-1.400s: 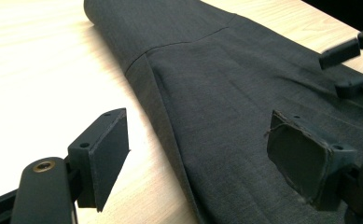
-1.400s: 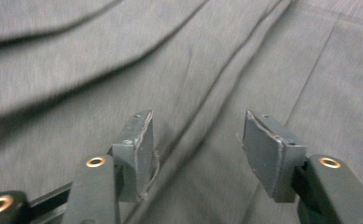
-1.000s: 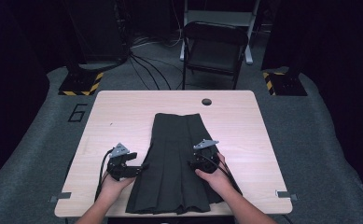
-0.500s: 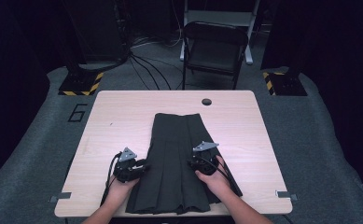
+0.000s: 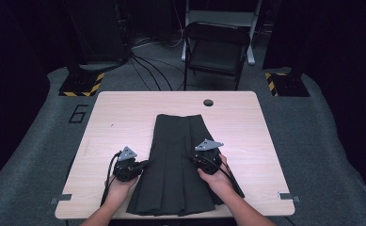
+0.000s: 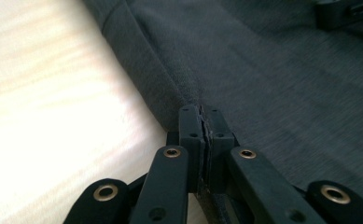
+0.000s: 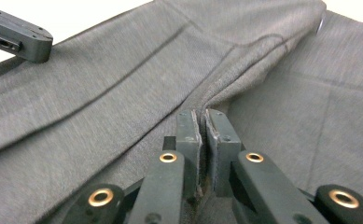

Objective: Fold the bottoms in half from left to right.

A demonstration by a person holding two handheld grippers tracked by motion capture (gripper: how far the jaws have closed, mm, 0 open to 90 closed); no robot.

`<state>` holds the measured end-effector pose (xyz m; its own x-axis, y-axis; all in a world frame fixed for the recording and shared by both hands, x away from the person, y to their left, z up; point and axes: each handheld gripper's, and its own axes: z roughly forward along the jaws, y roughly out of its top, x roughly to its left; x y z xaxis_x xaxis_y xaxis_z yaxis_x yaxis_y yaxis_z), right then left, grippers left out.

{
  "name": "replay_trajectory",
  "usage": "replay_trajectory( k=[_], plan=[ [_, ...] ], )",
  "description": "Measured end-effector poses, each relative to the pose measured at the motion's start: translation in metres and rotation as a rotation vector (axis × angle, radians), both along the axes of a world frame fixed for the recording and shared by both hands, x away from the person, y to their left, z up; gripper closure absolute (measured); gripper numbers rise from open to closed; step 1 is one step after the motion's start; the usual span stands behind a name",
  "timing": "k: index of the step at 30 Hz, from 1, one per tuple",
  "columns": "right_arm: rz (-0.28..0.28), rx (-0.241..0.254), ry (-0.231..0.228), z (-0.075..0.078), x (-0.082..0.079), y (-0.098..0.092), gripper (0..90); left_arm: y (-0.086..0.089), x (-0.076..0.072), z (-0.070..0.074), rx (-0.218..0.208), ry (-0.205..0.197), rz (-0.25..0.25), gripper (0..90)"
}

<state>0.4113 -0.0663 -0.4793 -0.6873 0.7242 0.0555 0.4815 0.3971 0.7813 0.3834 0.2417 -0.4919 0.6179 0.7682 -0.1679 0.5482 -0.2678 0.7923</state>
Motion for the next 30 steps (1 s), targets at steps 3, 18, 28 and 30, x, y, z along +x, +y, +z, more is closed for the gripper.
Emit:
replay_trajectory(
  k=[3, 18, 28, 30],
  plan=[
    [-0.004, 0.007, -0.017, 0.017, 0.001, -0.004, 84.9, -0.004, 0.0, 0.009, 0.003, -0.013, -0.021, 88.2],
    [-0.097, -0.011, 0.016, 0.042, 0.016, -0.052, 85.3, -0.054, 0.014, 0.018, -0.04, 0.011, -0.1, 88.1],
    [-0.189, -0.05, 0.089, 0.004, 0.025, -0.08, 85.1, -0.083, 0.019, -0.001, 0.002, 0.035, -0.122, 87.7],
    [-0.187, -0.057, 0.092, 0.001, 0.027, -0.081, 85.1, -0.085, 0.019, -0.004, 0.004, 0.044, -0.123, 87.6]
  ],
)
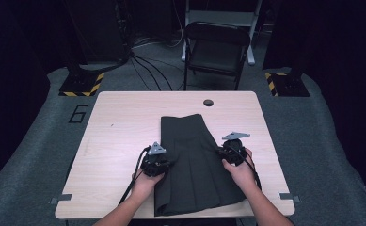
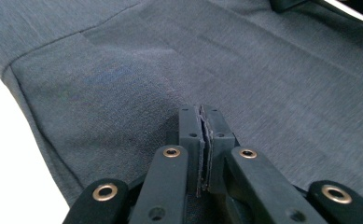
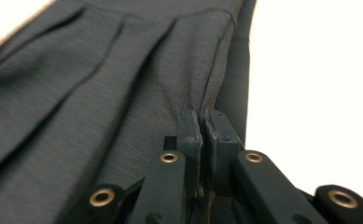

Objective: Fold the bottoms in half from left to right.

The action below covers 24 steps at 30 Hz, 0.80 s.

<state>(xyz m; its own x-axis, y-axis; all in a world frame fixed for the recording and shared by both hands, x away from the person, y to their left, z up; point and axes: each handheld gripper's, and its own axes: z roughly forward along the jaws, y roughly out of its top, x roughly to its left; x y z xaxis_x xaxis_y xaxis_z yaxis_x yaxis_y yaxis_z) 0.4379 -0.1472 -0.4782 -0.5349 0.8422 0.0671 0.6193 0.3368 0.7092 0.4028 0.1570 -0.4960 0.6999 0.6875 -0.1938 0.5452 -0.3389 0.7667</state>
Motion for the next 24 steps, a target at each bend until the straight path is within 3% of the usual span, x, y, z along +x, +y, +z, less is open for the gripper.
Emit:
replay_trajectory(
  k=[5, 9, 12, 13, 16, 19, 21, 22, 24],
  plan=[
    [-0.016, -0.016, 0.032, -0.013, 0.002, 0.0, 85.0, 0.001, -0.001, -0.006, 0.014, -0.007, -0.001, 85.0],
    [-0.016, -0.043, 0.054, -0.02, 0.002, 0.003, 84.1, 0.005, -0.002, -0.008, -0.01, 0.001, 0.001, 76.9],
    [-0.01, -0.048, 0.039, -0.021, 0.002, 0.002, 82.3, 0.009, -0.003, -0.004, -0.04, 0.003, 0.015, 70.1],
    [-0.014, -0.036, 0.043, -0.02, 0.002, 0.001, 78.6, 0.011, -0.003, -0.003, -0.045, 0.0, 0.013, 63.1],
    [-0.025, -0.019, 0.051, -0.019, 0.0, -0.001, 74.3, 0.017, -0.003, 0.001, -0.049, -0.012, 0.023, 55.2],
    [-0.013, -0.017, 0.014, -0.015, -0.002, -0.007, 64.9, 0.023, -0.002, 0.002, -0.037, -0.015, 0.044, 43.3],
    [-0.031, -0.004, 0.017, -0.014, -0.002, -0.007, 62.5, 0.031, 0.0, 0.001, -0.019, -0.028, 0.066, 42.2],
    [-0.039, 0.004, 0.015, -0.016, -0.003, -0.009, 57.1, 0.033, 0.001, 0.0, -0.029, -0.015, 0.082, 39.3],
    [-0.033, 0.001, 0.013, -0.017, -0.002, -0.01, 55.9, 0.037, 0.003, -0.002, -0.029, -0.005, 0.112, 38.3]
  ],
)
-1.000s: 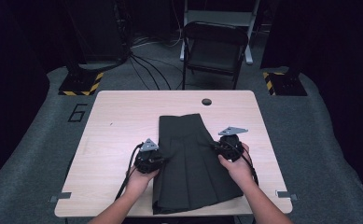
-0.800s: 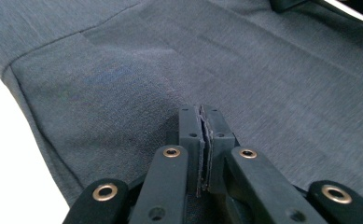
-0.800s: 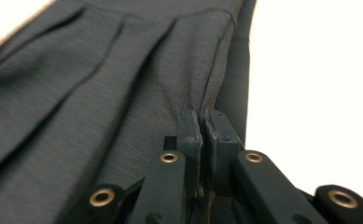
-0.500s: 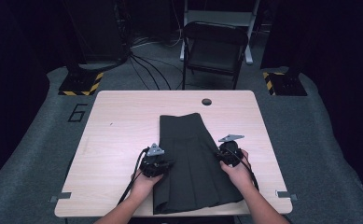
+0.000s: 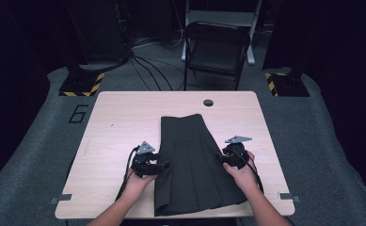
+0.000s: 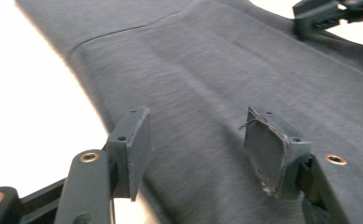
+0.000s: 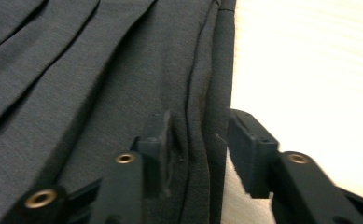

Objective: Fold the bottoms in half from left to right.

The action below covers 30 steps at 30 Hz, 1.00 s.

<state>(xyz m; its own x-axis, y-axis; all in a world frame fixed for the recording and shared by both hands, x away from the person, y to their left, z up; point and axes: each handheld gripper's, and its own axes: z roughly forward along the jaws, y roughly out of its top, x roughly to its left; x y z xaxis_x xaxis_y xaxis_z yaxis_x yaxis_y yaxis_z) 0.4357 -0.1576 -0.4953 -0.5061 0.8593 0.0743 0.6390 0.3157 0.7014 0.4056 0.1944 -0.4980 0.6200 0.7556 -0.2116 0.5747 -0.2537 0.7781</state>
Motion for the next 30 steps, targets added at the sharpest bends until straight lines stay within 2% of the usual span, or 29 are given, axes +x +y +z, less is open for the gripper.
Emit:
replay_trajectory(
  k=[1, 2, 3, 5, 9, 12, 16, 24, 27, 29, 30],
  plan=[
    [-0.014, 0.003, 0.018, -0.003, 0.0, 0.001, 52.1, 0.001, 0.0, -0.001, -0.003, -0.006, 0.011, 36.5],
    [-0.014, 0.003, 0.018, -0.003, 0.0, 0.001, 52.1, 0.003, 0.0, -0.003, -0.004, -0.005, 0.026, 36.5],
    [0.003, -0.007, -0.002, -0.005, 0.001, -0.001, 50.4, 0.004, 0.001, -0.005, -0.001, -0.005, 0.027, 35.7],
    [0.001, -0.012, 0.002, -0.008, 0.002, 0.0, 45.8, 0.004, 0.002, -0.011, 0.0, -0.005, 0.049, 34.5],
    [0.008, -0.013, -0.003, -0.01, 0.003, 0.001, 43.9, 0.005, 0.005, -0.019, 0.031, 0.018, 0.069, 34.1],
    [0.001, -0.014, 0.009, -0.012, 0.003, 0.003, 43.1, 0.005, 0.008, -0.023, 0.01, 0.017, 0.099, 34.0],
    [0.008, -0.014, 0.006, -0.016, 0.004, 0.004, 42.3, 0.005, 0.01, -0.026, -0.003, 0.036, 0.096, 34.3],
    [0.005, -0.021, 0.011, -0.018, 0.005, 0.004, 41.2, 0.001, 0.01, -0.028, 0.001, 0.031, 0.086, 35.6],
    [0.006, -0.013, 0.011, -0.019, 0.006, 0.004, 42.3, -0.001, 0.009, -0.028, -0.002, 0.029, 0.074, 39.4],
    [0.01, 0.0, 0.02, -0.019, 0.005, 0.004, 47.0, -0.002, 0.009, -0.029, 0.004, 0.023, 0.054, 45.0],
    [0.01, 0.0, 0.02, -0.019, 0.005, 0.004, 47.0, -0.004, 0.008, -0.029, 0.005, 0.019, 0.055, 45.0]
  ],
)
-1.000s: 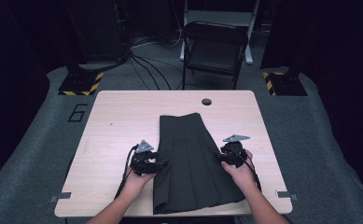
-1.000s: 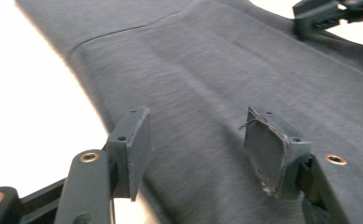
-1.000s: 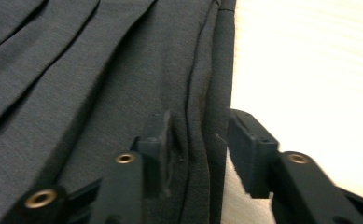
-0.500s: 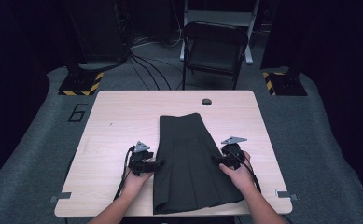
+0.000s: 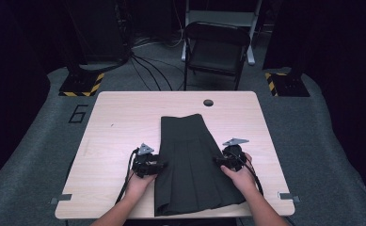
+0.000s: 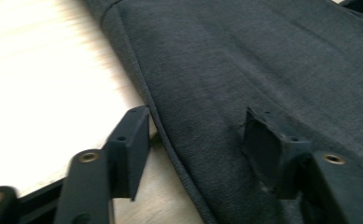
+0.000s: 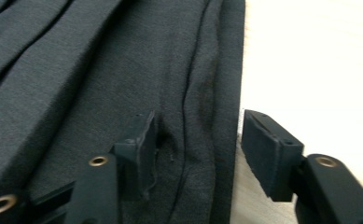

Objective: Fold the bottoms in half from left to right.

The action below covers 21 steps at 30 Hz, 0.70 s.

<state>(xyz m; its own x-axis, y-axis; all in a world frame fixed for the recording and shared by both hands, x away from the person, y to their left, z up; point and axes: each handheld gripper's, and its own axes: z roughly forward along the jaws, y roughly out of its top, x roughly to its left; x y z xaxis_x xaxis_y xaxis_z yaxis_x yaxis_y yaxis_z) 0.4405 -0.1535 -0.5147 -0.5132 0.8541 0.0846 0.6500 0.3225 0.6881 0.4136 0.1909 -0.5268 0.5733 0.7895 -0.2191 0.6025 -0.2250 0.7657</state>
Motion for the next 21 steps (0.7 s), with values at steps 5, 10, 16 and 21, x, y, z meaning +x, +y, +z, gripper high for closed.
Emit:
replay_trajectory(
  k=[5, 10, 16, 21],
  plan=[
    [0.03, -0.001, -0.011, 0.001, -0.002, 0.002, 61.2, -0.001, -0.002, 0.0, 0.014, 0.002, -0.007, 56.9],
    [0.046, -0.001, -0.015, 0.003, -0.005, 0.005, 76.7, 0.0, -0.001, 0.002, 0.018, 0.006, -0.002, 70.9],
    [0.063, -0.019, -0.024, 0.006, -0.007, 0.01, 82.7, 0.001, -0.001, 0.007, 0.029, 0.004, -0.001, 82.2],
    [0.091, 0.013, -0.012, 0.011, -0.011, 0.014, 83.2, 0.009, 0.0, 0.014, 0.039, 0.014, -0.004, 83.4]
  ],
)
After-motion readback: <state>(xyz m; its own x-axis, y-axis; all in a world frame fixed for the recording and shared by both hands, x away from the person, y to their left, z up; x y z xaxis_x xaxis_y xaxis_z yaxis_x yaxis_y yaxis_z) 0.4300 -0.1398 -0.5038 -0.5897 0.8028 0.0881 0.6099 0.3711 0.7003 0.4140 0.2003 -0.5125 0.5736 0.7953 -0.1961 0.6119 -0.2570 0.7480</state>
